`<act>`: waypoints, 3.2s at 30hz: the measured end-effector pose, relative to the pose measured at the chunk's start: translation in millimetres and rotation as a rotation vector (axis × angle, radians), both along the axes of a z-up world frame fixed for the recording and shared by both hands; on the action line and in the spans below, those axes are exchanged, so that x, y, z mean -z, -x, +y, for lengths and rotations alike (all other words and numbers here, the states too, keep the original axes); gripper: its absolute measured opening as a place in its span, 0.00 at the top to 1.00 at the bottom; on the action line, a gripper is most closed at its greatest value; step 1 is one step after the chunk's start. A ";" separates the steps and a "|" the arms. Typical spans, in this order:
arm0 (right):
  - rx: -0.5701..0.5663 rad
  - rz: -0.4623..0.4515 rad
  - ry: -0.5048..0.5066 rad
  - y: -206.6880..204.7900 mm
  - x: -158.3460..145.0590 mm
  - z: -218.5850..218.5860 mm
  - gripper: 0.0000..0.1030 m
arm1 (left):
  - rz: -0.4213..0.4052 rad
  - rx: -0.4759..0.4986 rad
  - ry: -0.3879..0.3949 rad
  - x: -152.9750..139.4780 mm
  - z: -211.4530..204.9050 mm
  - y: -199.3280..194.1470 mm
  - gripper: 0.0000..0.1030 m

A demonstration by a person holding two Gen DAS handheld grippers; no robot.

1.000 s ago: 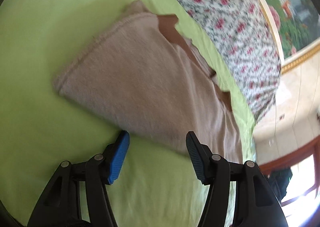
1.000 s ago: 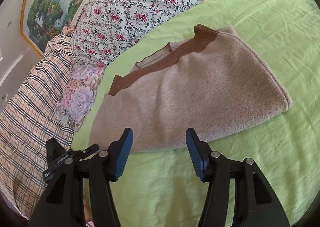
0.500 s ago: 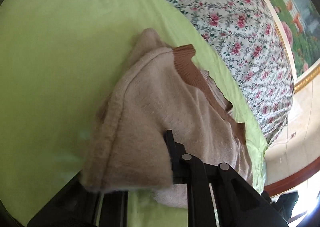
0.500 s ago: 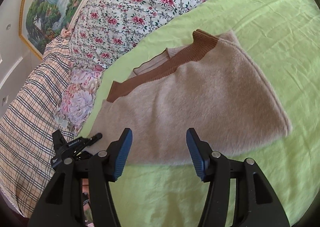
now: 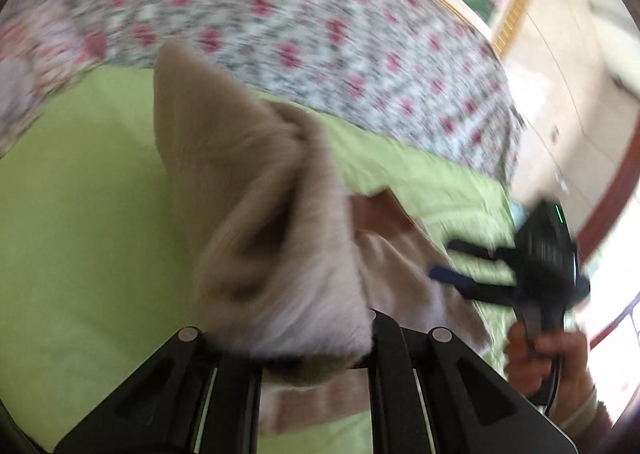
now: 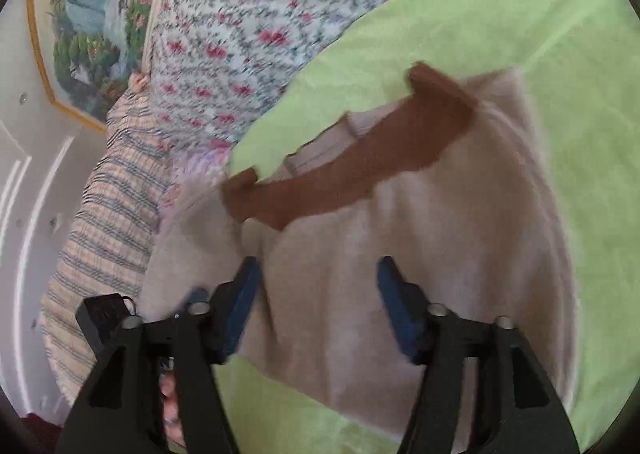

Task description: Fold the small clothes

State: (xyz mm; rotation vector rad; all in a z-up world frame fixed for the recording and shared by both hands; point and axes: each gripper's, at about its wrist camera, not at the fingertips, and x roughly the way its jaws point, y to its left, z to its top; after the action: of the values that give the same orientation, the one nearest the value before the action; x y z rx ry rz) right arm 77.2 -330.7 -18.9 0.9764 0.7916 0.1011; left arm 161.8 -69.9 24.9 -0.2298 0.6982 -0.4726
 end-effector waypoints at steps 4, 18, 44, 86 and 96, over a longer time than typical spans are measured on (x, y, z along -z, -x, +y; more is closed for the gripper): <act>-0.109 -0.038 -0.149 -43.3 15.6 3.9 0.14 | 0.033 0.063 -0.055 21.0 -35.4 -5.4 0.92; -0.252 0.026 0.163 -120.9 -13.8 25.6 0.83 | -0.025 0.178 -0.170 10.4 -74.6 4.9 0.92; -0.046 0.203 0.532 -12.6 8.4 -65.5 0.68 | 0.163 0.464 -0.087 38.8 -163.7 21.5 0.60; -0.120 0.069 0.237 -16.5 6.0 28.8 0.70 | 0.319 0.243 0.143 34.0 22.8 -71.7 0.51; -0.283 0.035 0.152 -71.2 41.4 133.9 0.70 | 0.317 0.143 0.086 35.8 154.9 -18.9 0.46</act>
State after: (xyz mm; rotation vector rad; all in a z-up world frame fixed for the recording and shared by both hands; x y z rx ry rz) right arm 148.4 -196.8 -60.3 0.7198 0.9532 0.2650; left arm 180.7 85.0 -10.9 -0.3416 1.0096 -0.6111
